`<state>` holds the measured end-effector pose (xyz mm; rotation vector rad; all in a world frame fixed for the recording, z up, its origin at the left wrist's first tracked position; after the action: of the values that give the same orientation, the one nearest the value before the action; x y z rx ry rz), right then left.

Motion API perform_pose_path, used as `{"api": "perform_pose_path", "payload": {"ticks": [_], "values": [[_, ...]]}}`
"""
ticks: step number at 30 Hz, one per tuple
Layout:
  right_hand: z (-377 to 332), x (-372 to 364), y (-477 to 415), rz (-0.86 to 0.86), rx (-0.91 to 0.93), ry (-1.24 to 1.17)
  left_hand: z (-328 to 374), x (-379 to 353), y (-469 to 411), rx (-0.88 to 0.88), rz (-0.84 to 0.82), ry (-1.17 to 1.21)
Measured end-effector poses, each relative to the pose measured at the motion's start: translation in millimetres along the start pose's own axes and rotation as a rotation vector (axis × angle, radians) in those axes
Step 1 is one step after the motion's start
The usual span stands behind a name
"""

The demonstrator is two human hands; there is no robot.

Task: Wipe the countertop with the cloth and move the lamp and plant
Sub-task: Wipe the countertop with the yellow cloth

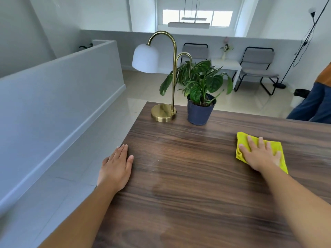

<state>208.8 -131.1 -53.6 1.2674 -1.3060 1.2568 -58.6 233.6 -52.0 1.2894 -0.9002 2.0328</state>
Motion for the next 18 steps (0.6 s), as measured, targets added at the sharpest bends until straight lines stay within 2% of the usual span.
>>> {"api": "perform_pose_path", "payload": {"ticks": [2,4,11,14,18], "values": [[-20,1,-1,-0.006,-0.088,-0.027,-1,2,3,0.01,0.007,0.008],[-61,-1,3,-0.005,-0.081,-0.036,-4,3,7,0.02,0.014,0.017],[-257,-12,87,-0.071,0.383,-0.113,-15,9,18,0.043,0.025,0.024],[-271,-14,99,-0.095,0.533,-0.148,-15,9,18,0.053,0.026,0.03],[-231,-10,69,-0.105,0.642,-0.155,-14,10,17,0.056,0.012,0.018]]}}
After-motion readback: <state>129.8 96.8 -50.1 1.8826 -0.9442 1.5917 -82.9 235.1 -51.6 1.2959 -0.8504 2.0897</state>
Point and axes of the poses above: each hand's wrist, its own y-axis away from the middle knuckle, its own x-axis out of the back of the hand, z = x × y, the point moved 3 cm from there along -y, towards the middle knuckle, and after that the axes turned 14 degrees about z, right-handed, at the moved point
